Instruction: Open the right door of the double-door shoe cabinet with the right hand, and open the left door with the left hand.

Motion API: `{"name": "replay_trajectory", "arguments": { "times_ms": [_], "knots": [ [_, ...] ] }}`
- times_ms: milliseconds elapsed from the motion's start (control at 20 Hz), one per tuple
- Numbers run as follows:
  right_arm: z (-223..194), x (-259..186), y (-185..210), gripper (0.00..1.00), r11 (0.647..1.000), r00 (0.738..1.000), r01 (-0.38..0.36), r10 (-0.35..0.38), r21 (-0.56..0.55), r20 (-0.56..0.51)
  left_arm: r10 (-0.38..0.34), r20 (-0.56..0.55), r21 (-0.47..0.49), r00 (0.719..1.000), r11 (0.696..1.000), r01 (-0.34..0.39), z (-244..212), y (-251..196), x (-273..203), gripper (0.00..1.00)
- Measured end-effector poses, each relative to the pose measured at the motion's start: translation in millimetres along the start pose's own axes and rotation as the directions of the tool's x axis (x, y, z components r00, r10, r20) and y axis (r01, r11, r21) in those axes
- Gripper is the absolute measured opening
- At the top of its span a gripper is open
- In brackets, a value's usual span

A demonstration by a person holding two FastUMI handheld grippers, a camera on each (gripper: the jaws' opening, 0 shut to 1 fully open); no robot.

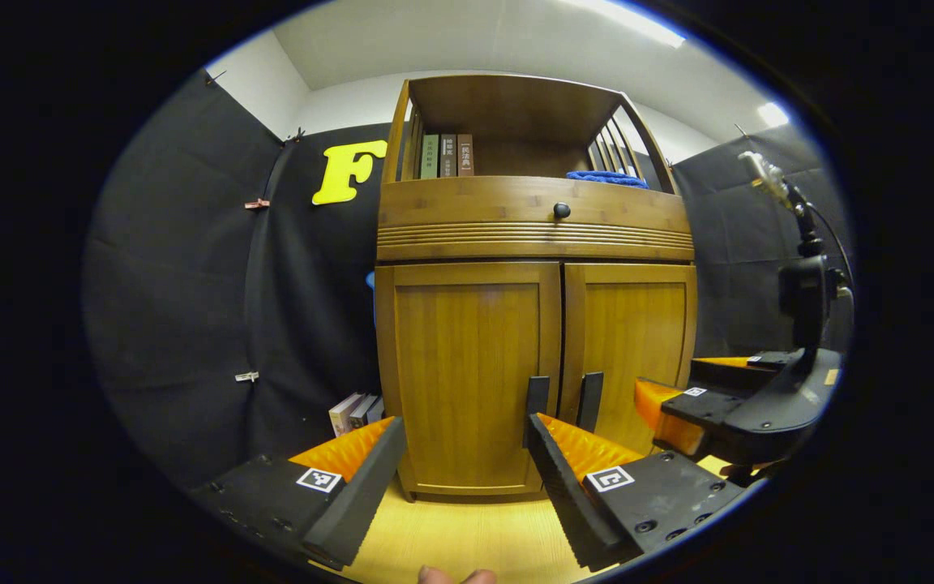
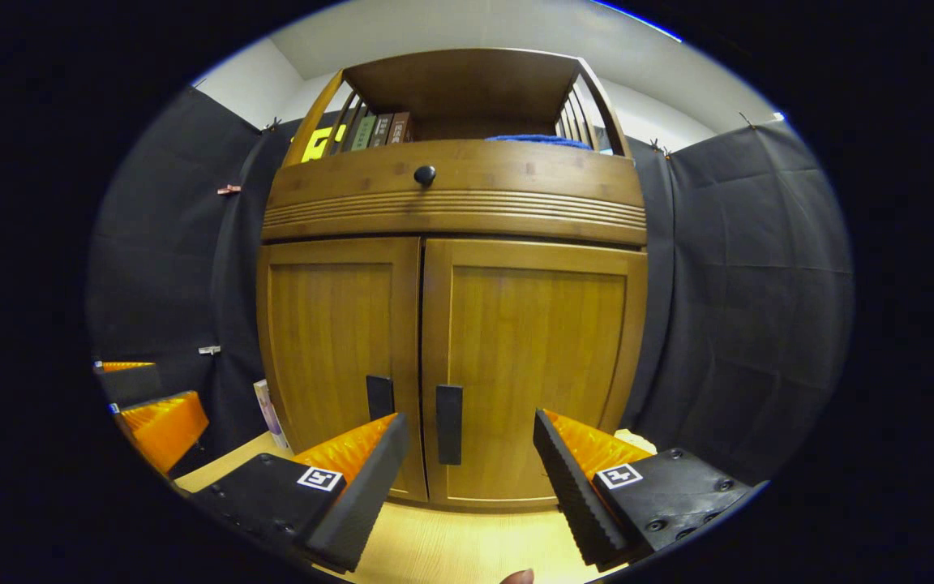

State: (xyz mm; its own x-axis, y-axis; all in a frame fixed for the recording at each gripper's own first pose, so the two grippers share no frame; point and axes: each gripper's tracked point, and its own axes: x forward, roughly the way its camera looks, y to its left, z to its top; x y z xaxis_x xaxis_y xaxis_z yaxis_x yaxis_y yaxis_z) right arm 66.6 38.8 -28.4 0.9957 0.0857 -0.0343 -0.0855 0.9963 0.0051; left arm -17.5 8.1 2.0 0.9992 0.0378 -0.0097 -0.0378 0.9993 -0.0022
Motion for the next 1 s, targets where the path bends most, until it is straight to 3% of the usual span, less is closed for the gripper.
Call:
{"name": "replay_trajectory", "arguments": {
  "times_ms": [650, 850, 900, 1000],
  "knots": [
    [-68.2, 107.2, 19.9, 0.98, 0.998, 0.993, -0.019, 0.025, 0.054, -0.113, 0.009, -0.025, -0.006, 1.000, 1.000, -0.009, -10.8, 16.6, 23.2, 0.94],
    [-75.1, 127.7, 27.7, 0.94, 0.998, 0.993, -0.024, 0.032, 0.065, -0.116, 0.015, -0.027, 0.001, 1.000, 1.000, -0.015, -12.3, 24.1, 27.0, 0.94],
    [-75.0, 129.6, 25.9, 0.79, 0.998, 0.994, -0.011, 0.018, 0.061, -0.110, 0.018, -0.029, 0.002, 0.999, 1.000, -0.018, -13.4, 26.3, 28.3, 0.91],
    [-80.0, 137.2, 28.6, 0.49, 0.999, 0.993, -0.008, 0.014, 0.050, -0.116, 0.023, -0.033, -0.006, 0.999, 1.000, -0.023, -16.1, 29.8, 30.8, 0.94]
  ]
}}
